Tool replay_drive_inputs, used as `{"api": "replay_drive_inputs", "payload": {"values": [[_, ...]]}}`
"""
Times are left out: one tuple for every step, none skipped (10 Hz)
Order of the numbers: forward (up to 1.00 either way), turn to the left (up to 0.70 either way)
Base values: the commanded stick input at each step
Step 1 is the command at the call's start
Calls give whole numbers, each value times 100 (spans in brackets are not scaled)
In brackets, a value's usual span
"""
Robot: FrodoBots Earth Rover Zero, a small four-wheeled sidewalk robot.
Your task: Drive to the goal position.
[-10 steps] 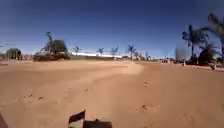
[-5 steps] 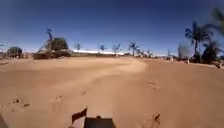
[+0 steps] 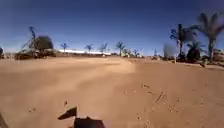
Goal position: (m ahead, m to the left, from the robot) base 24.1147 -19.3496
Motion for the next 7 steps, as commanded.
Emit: {"api": "replay_drive_inputs", "payload": {"values": [[70, 0], [70, 0], [70, 0], [70, 0], [70, 0], [70, 0], [70, 0]]}}
